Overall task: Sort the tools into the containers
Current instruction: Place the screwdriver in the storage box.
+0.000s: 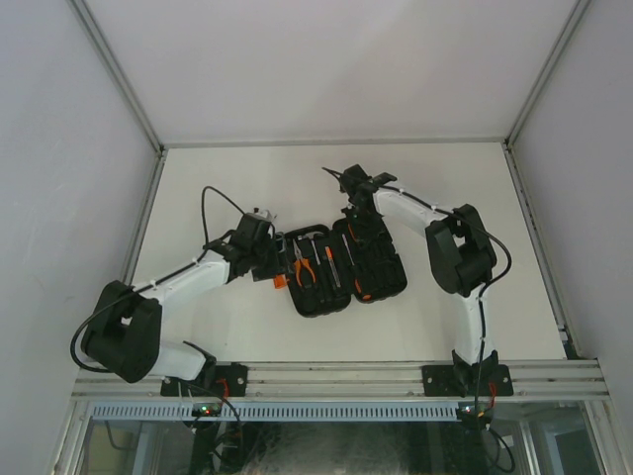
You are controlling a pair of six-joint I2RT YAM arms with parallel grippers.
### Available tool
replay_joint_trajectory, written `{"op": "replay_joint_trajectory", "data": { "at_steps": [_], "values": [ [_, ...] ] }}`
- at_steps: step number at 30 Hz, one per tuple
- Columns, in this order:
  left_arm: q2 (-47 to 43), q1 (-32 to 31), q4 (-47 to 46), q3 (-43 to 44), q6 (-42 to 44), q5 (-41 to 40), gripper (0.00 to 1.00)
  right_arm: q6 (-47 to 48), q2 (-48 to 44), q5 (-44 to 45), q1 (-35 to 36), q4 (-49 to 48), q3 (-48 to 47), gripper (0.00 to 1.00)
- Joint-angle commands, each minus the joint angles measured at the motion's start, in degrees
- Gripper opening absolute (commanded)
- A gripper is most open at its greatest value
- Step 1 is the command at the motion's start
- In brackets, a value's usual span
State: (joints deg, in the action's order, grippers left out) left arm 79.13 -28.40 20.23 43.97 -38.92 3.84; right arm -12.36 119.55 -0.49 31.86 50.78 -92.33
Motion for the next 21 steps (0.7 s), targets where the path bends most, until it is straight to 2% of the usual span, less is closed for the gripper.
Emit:
{"op": "replay_joint_trajectory", "data": {
  "at_steps": [1,21],
  "values": [
    [0.37,0.28,-1.41,1.37,1.77,1.04,0.61,0.39,9.14,-0.16,2.07,1.95,4.45,0.00],
    [2.56,0.28,-1.60,3.30,2.46,2.49,0.60,-3.87,12.83,-4.73,7.18,-4.13,13.70,0.00]
  ]
}}
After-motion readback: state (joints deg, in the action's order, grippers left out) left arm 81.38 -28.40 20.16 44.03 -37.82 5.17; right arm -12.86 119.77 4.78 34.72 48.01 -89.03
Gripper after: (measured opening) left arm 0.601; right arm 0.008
